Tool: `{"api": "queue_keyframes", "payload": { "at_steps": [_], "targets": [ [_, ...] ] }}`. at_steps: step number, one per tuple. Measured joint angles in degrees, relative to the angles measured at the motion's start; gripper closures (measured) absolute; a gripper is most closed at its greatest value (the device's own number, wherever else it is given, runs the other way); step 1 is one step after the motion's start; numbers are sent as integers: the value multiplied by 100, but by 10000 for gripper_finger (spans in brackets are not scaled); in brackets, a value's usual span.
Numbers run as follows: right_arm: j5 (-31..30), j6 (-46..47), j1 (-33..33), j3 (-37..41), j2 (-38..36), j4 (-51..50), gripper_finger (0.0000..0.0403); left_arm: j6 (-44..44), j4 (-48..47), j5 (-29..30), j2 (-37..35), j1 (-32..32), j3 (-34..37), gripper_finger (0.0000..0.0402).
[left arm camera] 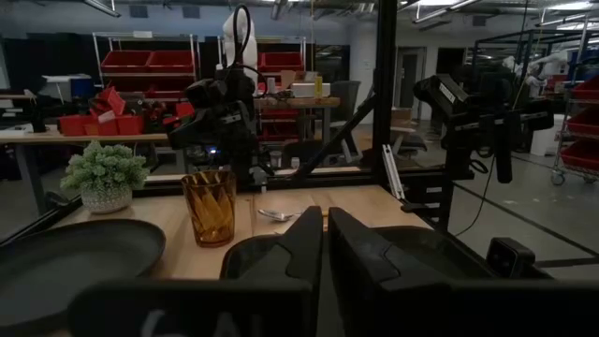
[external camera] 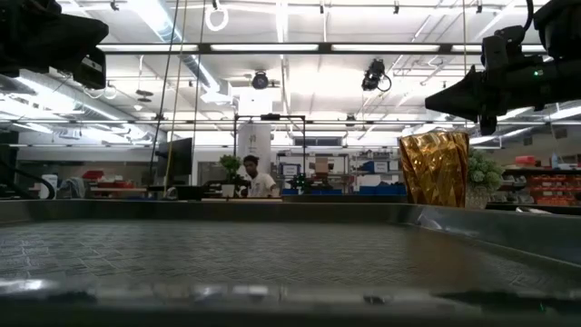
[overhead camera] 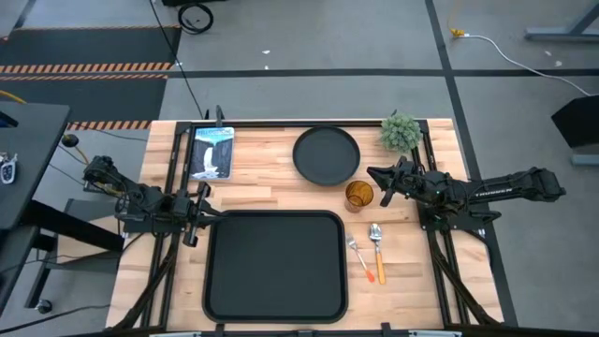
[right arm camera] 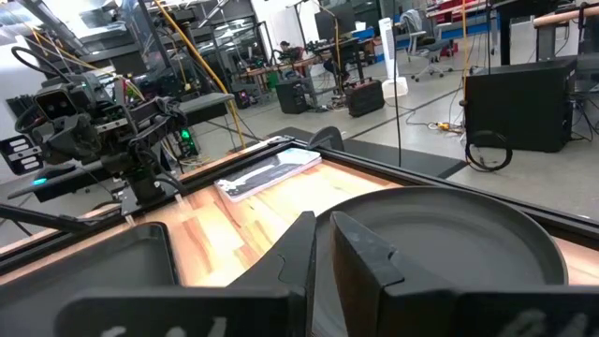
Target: Pick and place plate/cup/fork/spoon on tray
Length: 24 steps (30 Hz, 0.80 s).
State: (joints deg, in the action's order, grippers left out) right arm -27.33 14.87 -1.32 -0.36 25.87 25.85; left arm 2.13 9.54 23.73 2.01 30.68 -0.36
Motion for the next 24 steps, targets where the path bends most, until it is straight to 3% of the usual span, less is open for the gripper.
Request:
{"api": "queue_keyframes", "payload": {
  "at_steps": [12, 17, 20, 24],
  "targets": [
    [-13, -1, -11, 1, 2, 139, 359, 0, 0, 2, 1, -2, -2, 372],
    [-263, -164, -182, 1, 24, 1880, 359, 0, 0, 1, 1, -2, -2, 372],
    [134, -357, -341, -142, 89, 2810, 359, 0, 0, 2, 1, -1, -2, 372],
    [680, -199, -453, -692, 238, 2501, 359, 0, 0, 2, -1, -2, -2, 372]
  ]
}}
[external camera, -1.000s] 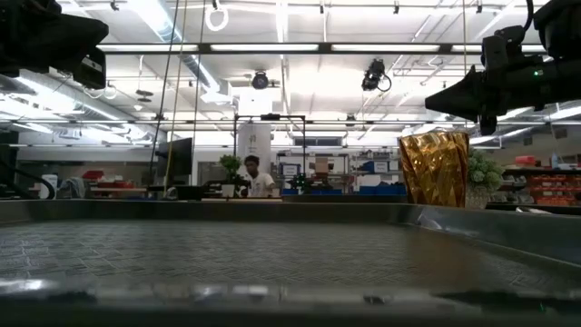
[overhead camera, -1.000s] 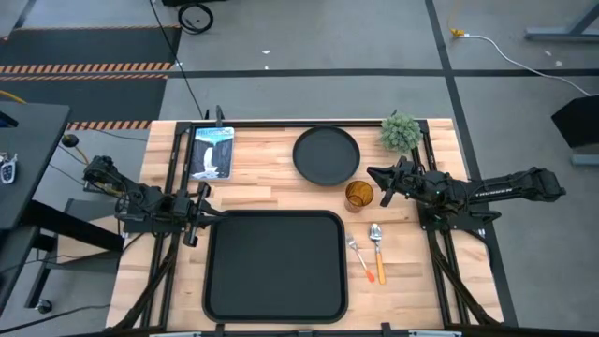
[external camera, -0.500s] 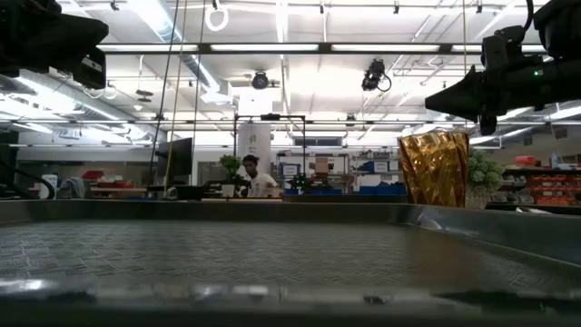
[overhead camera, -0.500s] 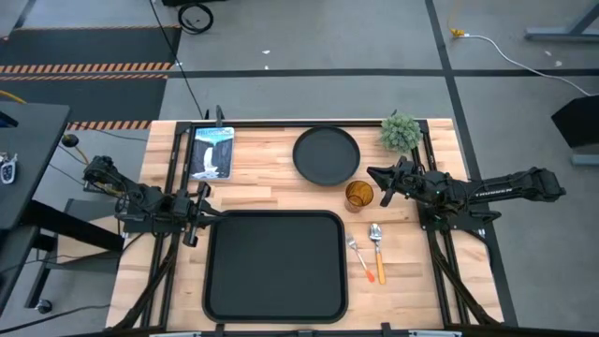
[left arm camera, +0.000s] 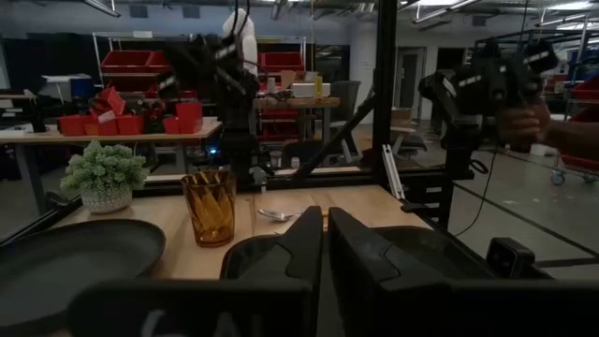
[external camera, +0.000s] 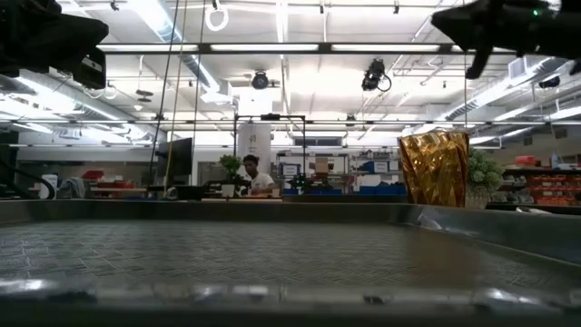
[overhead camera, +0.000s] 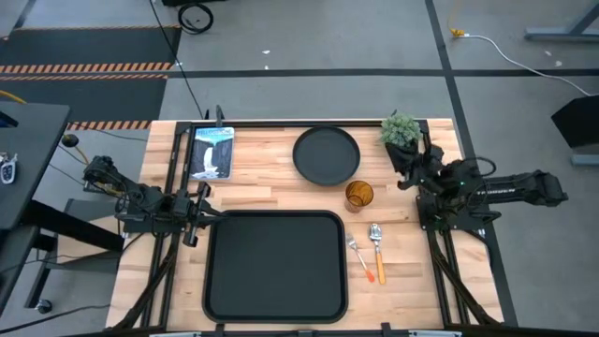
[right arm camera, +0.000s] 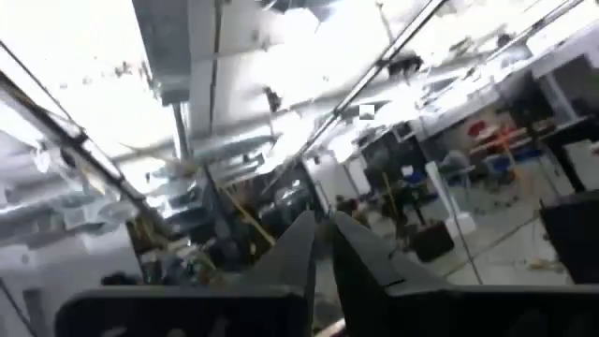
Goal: Pick and place plate/cup/fork/spoon on tray
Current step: Put the orange cup on the black tray
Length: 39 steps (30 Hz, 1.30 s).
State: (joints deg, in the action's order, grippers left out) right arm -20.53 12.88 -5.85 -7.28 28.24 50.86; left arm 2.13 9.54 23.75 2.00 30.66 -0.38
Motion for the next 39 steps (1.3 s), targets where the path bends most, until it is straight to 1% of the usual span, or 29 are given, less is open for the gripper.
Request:
{"api": "queue_keyframes", "payload": {
  "at_steps": [2, 5, 8, 12, 16, 18, 21, 24, 28, 32, 35, 39],
  "targets": [
    [116, -4, -30, -451, 125, -1014, 359, 0, 0, -1, 0, 0, 1, 372],
    [87, 12, -30, -1344, 439, -3360, 364, 0, 0, -1, 1, 1, 1, 372],
    [63, 300, -30, -2238, 884, -5457, 369, 0, -9, 0, 0, 2, 0, 372],
    [119, 939, -9, -3190, 1523, -7348, 373, 0, -12, 0, 1, 0, 2, 372],
    [471, 1096, 3, -3752, 2187, -8554, 373, 0, -15, 0, 1, 1, 1, 372],
    [614, 985, -56, -4013, 2497, -9076, 369, 0, -15, 0, 2, 2, 0, 372],
    [663, 690, -160, -4302, 2886, -9827, 354, 0, -20, 0, 2, 1, 1, 372],
    [713, 358, -287, -4454, 3165, -10031, 327, 0, -34, 0, 1, 2, 0, 372],
    [1029, -101, -493, -4611, 3468, -10117, 282, 0, -35, -1, 1, 1, 0, 372],
    [1366, -468, -837, -4916, 3833, -10510, 240, 0, -35, 0, 2, 2, 2, 372],
    [1568, -803, -1045, -5126, 4116, -10900, 217, 0, -35, 0, 1, 0, 0, 372],
    [1633, -1225, -1187, -5344, 4458, -11231, 193, 0, -35, -1, 2, 0, 0, 372]
  ]
}}
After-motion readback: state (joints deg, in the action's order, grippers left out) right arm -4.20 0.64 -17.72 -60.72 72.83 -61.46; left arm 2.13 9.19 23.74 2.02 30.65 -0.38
